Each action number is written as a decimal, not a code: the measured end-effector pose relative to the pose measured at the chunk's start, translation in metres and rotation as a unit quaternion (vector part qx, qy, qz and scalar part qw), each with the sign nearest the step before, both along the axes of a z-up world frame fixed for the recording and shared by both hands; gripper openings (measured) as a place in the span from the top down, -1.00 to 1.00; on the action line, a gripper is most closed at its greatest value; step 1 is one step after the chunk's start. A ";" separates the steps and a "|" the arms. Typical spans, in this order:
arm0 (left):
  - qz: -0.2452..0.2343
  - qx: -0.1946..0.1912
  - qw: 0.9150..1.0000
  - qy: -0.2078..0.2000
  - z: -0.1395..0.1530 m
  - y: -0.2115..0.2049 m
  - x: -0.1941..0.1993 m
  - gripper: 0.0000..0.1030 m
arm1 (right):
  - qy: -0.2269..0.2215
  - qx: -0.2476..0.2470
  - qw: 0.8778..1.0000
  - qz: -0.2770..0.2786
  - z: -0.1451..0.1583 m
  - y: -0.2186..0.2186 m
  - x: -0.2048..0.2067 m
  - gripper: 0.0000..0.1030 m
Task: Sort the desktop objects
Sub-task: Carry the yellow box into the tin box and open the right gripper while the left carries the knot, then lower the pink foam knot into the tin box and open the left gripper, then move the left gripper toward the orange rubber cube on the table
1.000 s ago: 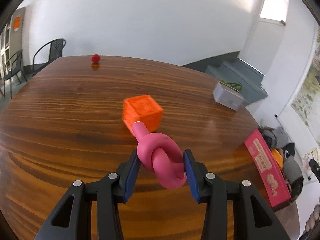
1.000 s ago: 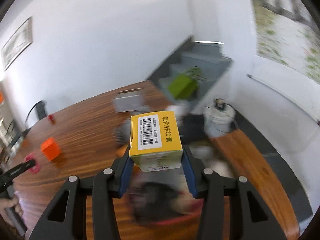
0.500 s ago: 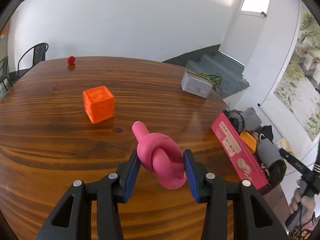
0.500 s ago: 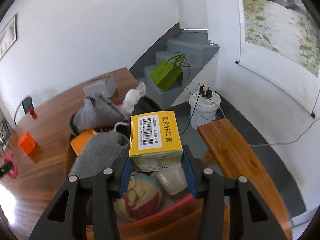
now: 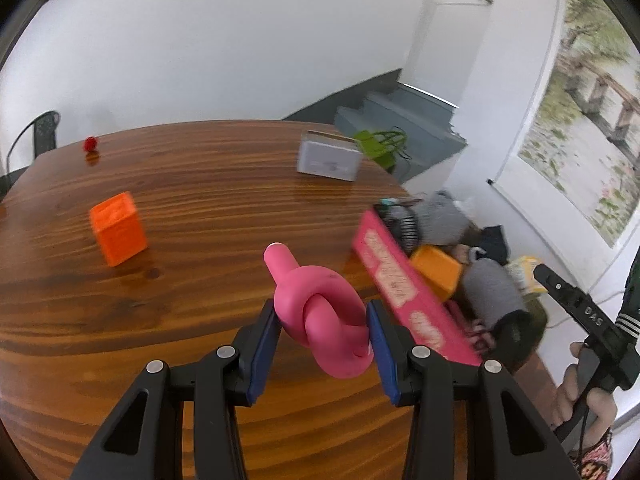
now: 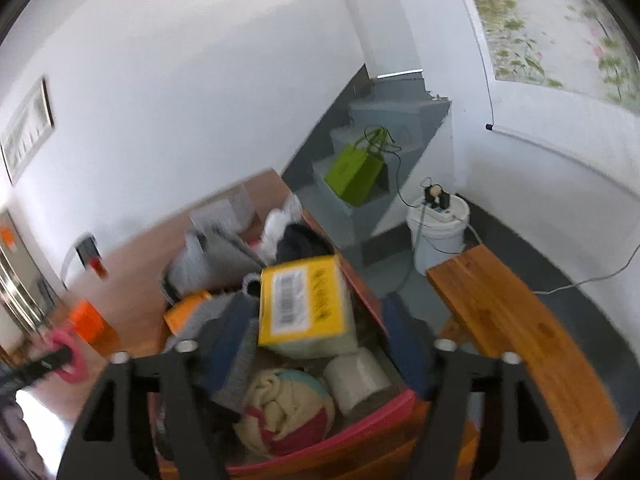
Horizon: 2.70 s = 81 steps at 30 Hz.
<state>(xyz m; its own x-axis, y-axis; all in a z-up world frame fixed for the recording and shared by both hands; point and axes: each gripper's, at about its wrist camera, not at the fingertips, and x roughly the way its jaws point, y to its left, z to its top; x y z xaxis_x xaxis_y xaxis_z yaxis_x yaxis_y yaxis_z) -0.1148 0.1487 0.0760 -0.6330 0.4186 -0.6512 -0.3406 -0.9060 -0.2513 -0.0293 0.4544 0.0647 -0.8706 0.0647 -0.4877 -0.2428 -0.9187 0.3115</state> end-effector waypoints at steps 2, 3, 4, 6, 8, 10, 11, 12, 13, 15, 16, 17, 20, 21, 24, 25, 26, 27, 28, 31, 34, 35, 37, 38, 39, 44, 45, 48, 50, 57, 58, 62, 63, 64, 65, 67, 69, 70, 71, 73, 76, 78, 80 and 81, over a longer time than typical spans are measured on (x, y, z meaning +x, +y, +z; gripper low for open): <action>-0.012 -0.001 1.000 0.007 0.007 0.014 0.000 0.12 | 0.017 -0.018 1.000 -0.010 0.004 0.006 0.010 -0.50; -0.018 -0.001 1.000 0.012 0.012 0.022 -0.001 0.12 | 0.024 -0.026 0.999 -0.017 0.005 0.009 0.014 -0.50; -0.024 -0.002 1.000 0.018 0.017 0.030 -0.001 0.12 | 0.028 -0.036 0.999 -0.023 0.005 0.013 0.017 -0.50; -0.035 -0.004 0.999 0.028 0.025 0.046 -0.003 0.12 | 0.034 -0.057 0.997 -0.045 0.004 0.024 0.024 -0.50; -0.046 -0.005 0.998 0.033 0.031 0.062 -0.007 0.12 | 0.033 -0.073 0.994 -0.071 0.002 0.034 0.028 -0.50; -0.057 -0.005 0.998 0.034 0.035 0.079 -0.011 0.12 | 0.030 -0.088 0.991 -0.095 0.000 0.043 0.032 -0.50; -0.063 -0.006 0.997 0.034 0.036 0.087 -0.012 0.12 | 0.030 -0.093 0.990 -0.102 -0.001 0.047 0.033 -0.50; -0.070 -0.008 0.997 0.034 0.036 0.096 -0.014 0.12 | 0.032 -0.097 0.989 -0.108 -0.001 0.050 0.034 -0.50; -0.077 -0.010 0.996 0.034 0.036 0.105 -0.015 0.12 | 0.034 -0.100 0.988 -0.113 -0.001 0.053 0.035 -0.50; -0.091 -0.015 0.995 0.033 0.034 0.121 -0.016 0.12 | 0.041 -0.092 0.987 -0.123 0.002 0.054 0.038 -0.50; -0.096 -0.018 0.995 0.031 0.032 0.129 -0.019 0.12 | 0.046 -0.083 0.987 -0.127 0.005 0.052 0.040 -0.50; -0.099 -0.019 0.995 0.029 0.031 0.135 -0.021 0.12 | 0.051 -0.073 0.988 -0.129 0.008 0.049 0.042 -0.50; -0.105 -0.020 0.994 0.017 0.025 0.151 -0.032 0.12 | 0.057 -0.052 0.990 -0.123 0.011 0.043 0.040 -0.50; -0.107 -0.021 0.994 0.017 0.023 0.155 -0.035 0.12 | 0.057 -0.047 0.990 -0.120 0.012 0.041 0.040 -0.50; -0.114 -0.028 0.993 0.014 0.017 0.165 -0.043 0.11 | 0.061 -0.033 0.991 -0.113 0.014 0.035 0.038 -0.50; -0.116 -0.030 0.993 0.013 0.015 0.168 -0.046 0.11 | 0.062 -0.029 0.991 -0.112 0.015 0.033 0.039 -0.50; -0.117 -0.031 0.993 0.014 0.014 0.169 -0.047 0.11 | 0.064 -0.029 0.991 -0.112 0.015 0.033 0.039 -0.50; -0.117 -0.031 0.993 0.013 0.012 0.169 -0.048 0.11 | 0.065 -0.029 0.991 -0.112 0.015 0.033 0.038 -0.50; -0.118 -0.031 0.993 0.008 0.010 0.170 -0.049 0.09 | 0.066 -0.029 0.991 -0.112 0.015 0.034 0.038 -0.50; -0.114 -0.031 0.993 -0.004 0.005 0.168 -0.052 -0.25 | 0.066 -0.028 0.991 -0.112 0.014 0.033 0.040 -0.50; -0.106 -0.025 0.994 -0.013 0.002 0.161 -0.053 -0.26 | 0.065 -0.024 0.991 -0.111 0.013 0.031 0.041 -0.50; -0.103 -0.021 0.994 -0.017 0.003 0.157 -0.053 -0.26 | 0.065 -0.022 0.992 -0.110 0.013 0.031 0.041 -0.50; -0.095 -0.015 0.995 -0.019 0.005 0.150 -0.052 -0.26 | 0.063 -0.018 0.992 -0.109 0.013 0.029 0.040 -0.50; -0.089 -0.016 0.996 -0.015 0.007 0.146 -0.050 -0.26 | 0.063 -0.017 0.992 -0.109 0.012 0.028 0.040 -0.50; -0.082 -0.018 0.996 -0.010 0.009 0.142 -0.049 -0.26 | 0.063 -0.017 0.992 -0.108 0.012 0.027 0.040 -0.50; -0.065 -0.043 0.997 0.011 0.013 0.131 -0.047 -0.26 | 0.063 -0.015 0.992 -0.107 0.012 0.025 0.041 -0.50; -0.065 -0.045 0.997 0.011 0.012 0.130 -0.048 -0.26 | 0.063 -0.015 0.992 -0.107 0.012 0.025 0.041 -0.50; -0.064 -0.050 0.997 0.010 0.008 0.128 -0.048 -0.26 | 0.063 -0.014 0.992 -0.107 0.011 0.024 0.041 -0.50; -0.061 -0.059 0.996 0.011 0.005 0.127 -0.048 -0.26 | 0.063 -0.013 0.992 -0.107 0.012 0.024 0.041 -0.50; -0.047 -0.073 0.996 0.010 -0.007 0.119 -0.046 -0.46 | 0.064 -0.009 0.992 -0.105 0.012 0.022 0.041 -0.50; -0.049 -0.071 0.996 0.007 -0.007 0.118 -0.046 -0.46 | 0.065 -0.008 0.992 -0.105 0.012 0.021 0.041 -0.50; -0.055 -0.067 0.996 0.003 -0.007 0.116 -0.044 -0.46 | 0.064 -0.001 0.992 -0.108 0.012 0.020 0.040 -0.50; -0.057 -0.062 0.996 0.003 -0.006 0.115 -0.043 -0.46 | 0.064 0.000 0.992 -0.110 0.012 0.020 0.039 -0.50; -0.058 -0.056 0.997 0.003 -0.004 0.114 -0.041 -0.46 | 0.063 0.000 0.992 -0.111 0.012 0.020 0.038 -0.50; -0.059 -0.053 0.997 0.003 -0.003 0.112 -0.040 -0.46 | 0.063 0.000 0.992 -0.112 0.011 0.020 0.038 -0.50; -0.054 -0.047 0.997 0.007 0.000 0.107 -0.038 -0.46 | 0.062 0.000 0.992 -0.114 0.011 0.020 0.037 -0.50; -0.047 -0.042 0.998 0.011 0.002 0.099 -0.035 -0.46 | 0.060 0.002 0.991 -0.116 0.010 0.020 0.036 -0.50; -0.043 -0.040 0.998 0.012 0.003 0.095 -0.034 -0.46 | 0.059 0.003 0.991 -0.117 0.010 0.020 0.036 -0.50; -0.039 -0.037 0.998 0.011 0.004 0.091 -0.034 -0.46 | 0.058 0.004 0.991 -0.118 0.010 0.020 0.035 -0.50; -0.031 -0.032 0.999 0.010 0.004 0.080 -0.033 -0.46 | 0.055 0.008 0.991 -0.120 0.009 0.019 0.033 -0.50; -0.013 -0.023 1.000 0.012 0.006 0.059 -0.031 -0.46 | 0.048 0.014 0.991 -0.123 0.008 0.018 0.030 -0.50; 0.000 -0.021 1.000 0.014 0.007 0.044 -0.031 -0.46 | 0.043 0.018 0.991 -0.124 0.007 0.017 0.029 -0.50; 0.021 -0.024 0.999 0.019 0.007 0.027 -0.032 -0.46 | 0.039 0.022 0.991 -0.125 0.006 0.016 0.027 -0.50; 0.033 -0.025 0.999 0.022 0.007 0.018 -0.032 -0.46 | 0.037 0.025 0.991 -0.125 0.005 0.015 0.027 -0.50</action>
